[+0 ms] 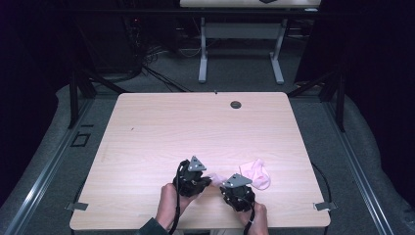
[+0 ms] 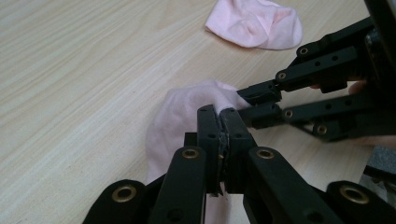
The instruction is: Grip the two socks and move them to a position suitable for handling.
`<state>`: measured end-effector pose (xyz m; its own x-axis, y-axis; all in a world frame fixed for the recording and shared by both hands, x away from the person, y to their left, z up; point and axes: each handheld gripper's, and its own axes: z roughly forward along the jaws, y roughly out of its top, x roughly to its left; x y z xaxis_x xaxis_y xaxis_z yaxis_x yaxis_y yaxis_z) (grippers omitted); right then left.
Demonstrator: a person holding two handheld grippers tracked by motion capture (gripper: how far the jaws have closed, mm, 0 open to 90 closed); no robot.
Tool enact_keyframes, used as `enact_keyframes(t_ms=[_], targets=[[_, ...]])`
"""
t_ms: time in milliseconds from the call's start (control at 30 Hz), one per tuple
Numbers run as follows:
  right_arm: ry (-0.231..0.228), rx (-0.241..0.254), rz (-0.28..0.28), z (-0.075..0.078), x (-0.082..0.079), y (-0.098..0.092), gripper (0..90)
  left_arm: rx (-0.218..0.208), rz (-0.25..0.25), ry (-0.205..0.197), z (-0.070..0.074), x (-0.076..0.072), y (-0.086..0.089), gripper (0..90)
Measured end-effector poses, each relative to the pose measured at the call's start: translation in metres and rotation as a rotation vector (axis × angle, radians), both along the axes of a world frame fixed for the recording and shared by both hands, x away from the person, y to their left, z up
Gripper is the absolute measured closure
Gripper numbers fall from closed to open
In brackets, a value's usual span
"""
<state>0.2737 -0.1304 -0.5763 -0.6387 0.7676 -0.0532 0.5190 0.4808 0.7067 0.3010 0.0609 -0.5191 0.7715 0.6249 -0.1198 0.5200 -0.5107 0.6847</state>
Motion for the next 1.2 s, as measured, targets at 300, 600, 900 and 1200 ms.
enact_keyframes(t_ms=[300,600,900,1200], targets=[[0.207,0.277,0.07,0.028,-0.003,-0.033,84.1,-0.026,-0.015,0.03,0.001,-0.002,0.021,86.4],[0.356,0.424,0.064,0.04,0.01,-0.057,84.0,0.061,-0.052,0.042,-0.026,0.001,0.019,46.4],[0.382,0.432,0.05,0.04,0.014,-0.065,83.8,0.06,-0.051,0.01,-0.041,0.002,0.015,82.3],[0.376,0.329,-0.094,0.032,0.017,-0.071,61.5,-0.017,-0.066,0.179,-0.015,-0.004,0.021,84.6]])
